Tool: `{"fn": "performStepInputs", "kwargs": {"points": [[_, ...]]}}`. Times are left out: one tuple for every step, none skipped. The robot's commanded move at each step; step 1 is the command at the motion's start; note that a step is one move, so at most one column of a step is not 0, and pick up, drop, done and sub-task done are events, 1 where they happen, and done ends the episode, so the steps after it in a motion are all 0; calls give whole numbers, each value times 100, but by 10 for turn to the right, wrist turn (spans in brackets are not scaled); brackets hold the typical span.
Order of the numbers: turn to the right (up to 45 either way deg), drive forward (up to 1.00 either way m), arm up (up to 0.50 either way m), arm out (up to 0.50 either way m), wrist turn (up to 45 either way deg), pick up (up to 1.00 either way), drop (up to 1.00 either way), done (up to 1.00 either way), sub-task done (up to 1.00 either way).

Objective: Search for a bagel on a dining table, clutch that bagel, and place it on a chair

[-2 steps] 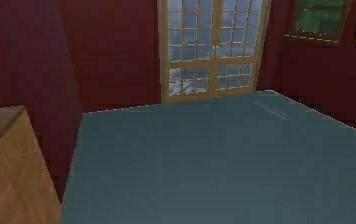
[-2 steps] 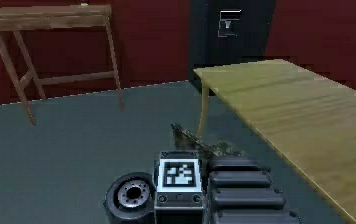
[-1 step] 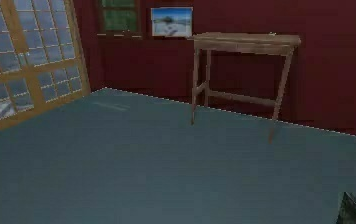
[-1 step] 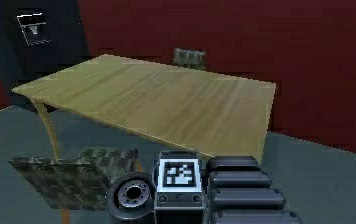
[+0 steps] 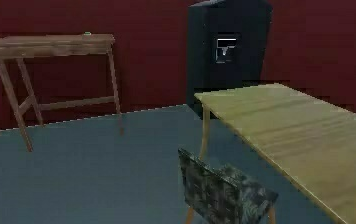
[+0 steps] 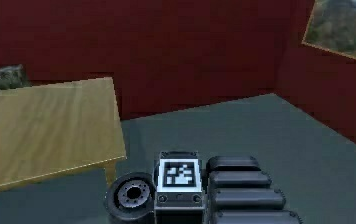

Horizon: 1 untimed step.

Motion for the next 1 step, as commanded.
{"fn": "performStepInputs", "kwargs": {"points": [[450,0,0,0,0,0,0,0,0]]}}
